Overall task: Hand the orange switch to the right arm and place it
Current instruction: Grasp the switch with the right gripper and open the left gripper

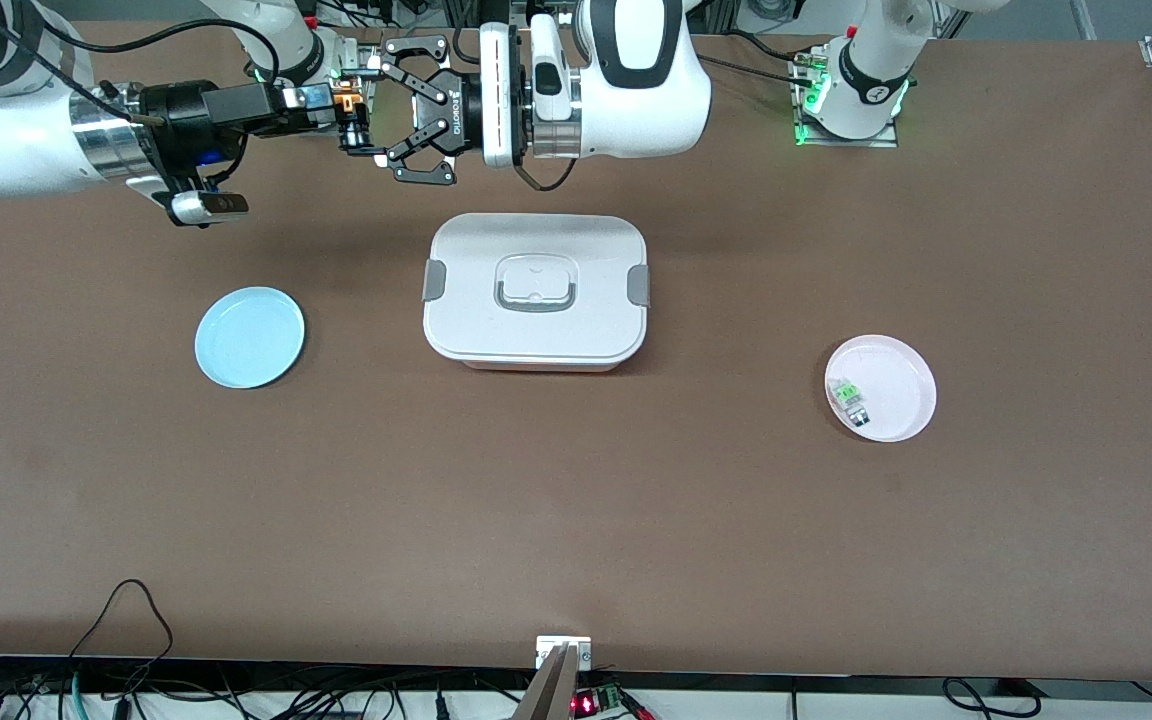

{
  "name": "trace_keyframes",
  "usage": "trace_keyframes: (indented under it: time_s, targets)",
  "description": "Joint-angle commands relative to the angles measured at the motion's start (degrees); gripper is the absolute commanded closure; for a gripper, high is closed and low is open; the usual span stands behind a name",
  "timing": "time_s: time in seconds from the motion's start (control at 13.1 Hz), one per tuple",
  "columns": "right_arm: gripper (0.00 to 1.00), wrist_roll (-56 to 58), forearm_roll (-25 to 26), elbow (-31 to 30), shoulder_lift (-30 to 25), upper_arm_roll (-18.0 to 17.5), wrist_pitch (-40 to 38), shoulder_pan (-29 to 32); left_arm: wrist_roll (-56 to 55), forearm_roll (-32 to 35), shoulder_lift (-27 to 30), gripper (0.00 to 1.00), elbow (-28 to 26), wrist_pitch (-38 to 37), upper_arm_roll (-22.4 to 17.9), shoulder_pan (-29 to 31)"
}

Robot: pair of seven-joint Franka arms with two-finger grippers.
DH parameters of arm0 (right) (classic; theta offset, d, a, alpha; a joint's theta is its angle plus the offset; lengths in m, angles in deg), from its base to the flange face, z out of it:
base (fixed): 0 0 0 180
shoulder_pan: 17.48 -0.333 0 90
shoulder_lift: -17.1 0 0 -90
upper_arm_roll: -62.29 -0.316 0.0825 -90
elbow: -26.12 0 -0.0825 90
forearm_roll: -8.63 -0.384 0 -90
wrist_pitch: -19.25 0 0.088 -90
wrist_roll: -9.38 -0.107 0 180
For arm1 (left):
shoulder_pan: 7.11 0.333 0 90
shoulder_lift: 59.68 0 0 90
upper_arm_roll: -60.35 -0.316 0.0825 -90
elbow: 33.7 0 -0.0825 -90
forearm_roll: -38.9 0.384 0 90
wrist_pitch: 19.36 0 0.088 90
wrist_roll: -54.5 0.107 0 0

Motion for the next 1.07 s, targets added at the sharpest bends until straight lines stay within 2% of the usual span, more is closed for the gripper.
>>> trace_keyframes:
  time_s: [0.0,0.15,0.46,0.61,0.91,0.99]
  targets:
    - [0.01,-1.19,-1.51,-1.41,-1.2,-1.74,2.33,0.12,0.16,-1.61,-0.84,1.0,1.92,0.97,-0.44,-1.0]
    - [0.12,-1.37,-1.95,-1.32,-1.02,-1.75,2.16,0.12,0.16,-1.52,-0.84,1.0,1.92,0.97,-0.44,-1.0]
    - [0.72,-2.6,-2.04,-0.97,-0.32,-1.75,1.9,0.12,0.16,-1.52,-0.84,1.0,1.92,0.97,-0.44,-0.92]
    - [0.95,-2.6,-2.04,-0.88,-0.32,-1.75,1.81,0.12,0.16,-1.61,-0.84,1.0,1.84,0.97,-0.44,-0.91]
    - [1.0,-2.6,-2.04,-0.88,-0.23,-1.75,1.72,0.21,0.16,-3.35,-0.84,1.0,1.66,0.97,-0.44,-0.91]
    - [1.0,-2.6,-2.04,-0.88,-0.23,-1.75,1.72,0.21,0.07,-4.15,-0.75,0.94,1.66,0.97,-0.44,-0.91]
